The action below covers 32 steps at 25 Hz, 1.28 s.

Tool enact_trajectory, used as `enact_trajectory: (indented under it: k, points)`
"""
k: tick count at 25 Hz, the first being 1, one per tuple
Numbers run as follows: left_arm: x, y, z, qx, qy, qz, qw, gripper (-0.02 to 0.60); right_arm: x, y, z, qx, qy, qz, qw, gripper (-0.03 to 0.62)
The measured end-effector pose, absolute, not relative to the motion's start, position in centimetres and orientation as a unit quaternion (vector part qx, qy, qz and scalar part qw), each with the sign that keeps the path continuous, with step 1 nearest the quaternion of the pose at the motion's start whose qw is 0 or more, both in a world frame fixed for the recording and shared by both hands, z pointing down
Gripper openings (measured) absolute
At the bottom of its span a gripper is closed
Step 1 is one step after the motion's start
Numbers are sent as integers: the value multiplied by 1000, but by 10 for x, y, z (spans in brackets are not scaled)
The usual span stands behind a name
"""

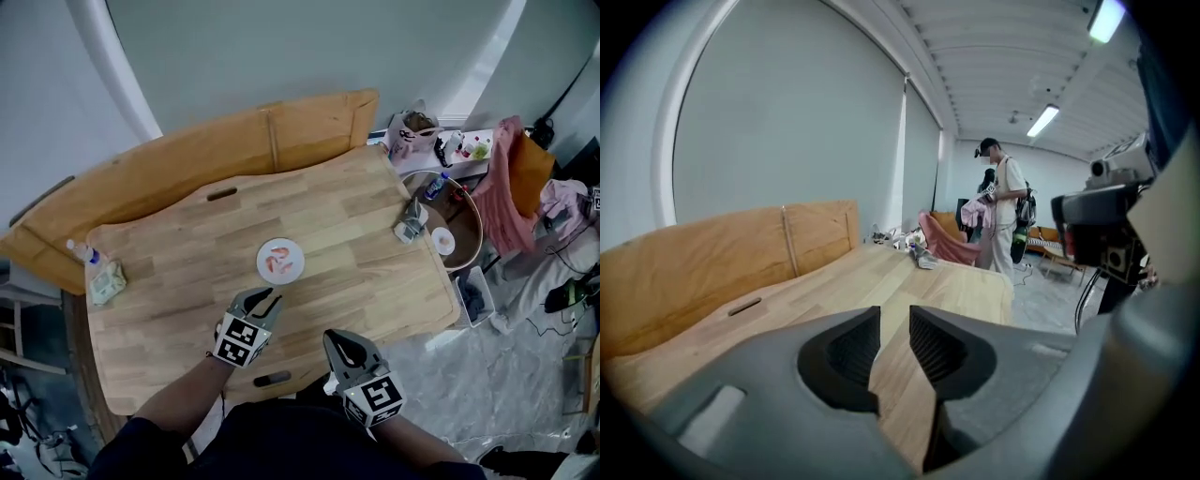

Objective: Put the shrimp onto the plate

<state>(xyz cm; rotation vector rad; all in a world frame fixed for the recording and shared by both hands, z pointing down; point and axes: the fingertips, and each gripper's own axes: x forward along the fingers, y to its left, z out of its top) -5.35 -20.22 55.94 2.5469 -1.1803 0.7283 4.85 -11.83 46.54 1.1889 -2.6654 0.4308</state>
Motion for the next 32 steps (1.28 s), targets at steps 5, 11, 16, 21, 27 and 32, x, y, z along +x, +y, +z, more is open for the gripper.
enact_trajectory:
  k: [5,11,16,21,27,32]
  points:
    - [-60,-172,510,882,-412,193,123,101,30,-111,460,390,-905,133,101,11]
    - [-74,-136,462,892,-414,143,113,91,4,-103,449,380,-912,128,92,9]
    - [-86,-110,441,899,-407,121,105,59,-14,-98,443,373,-916,121,89,11]
    - [-82,-88,428,905,-401,104,94,26,-30,-92,438,366,-920,112,88,9]
    - [-76,-73,423,913,-389,86,91,6,-41,-84,436,356,-924,104,89,9]
    - [-69,-69,414,918,-381,77,83,6,-41,-81,433,358,-925,98,87,9]
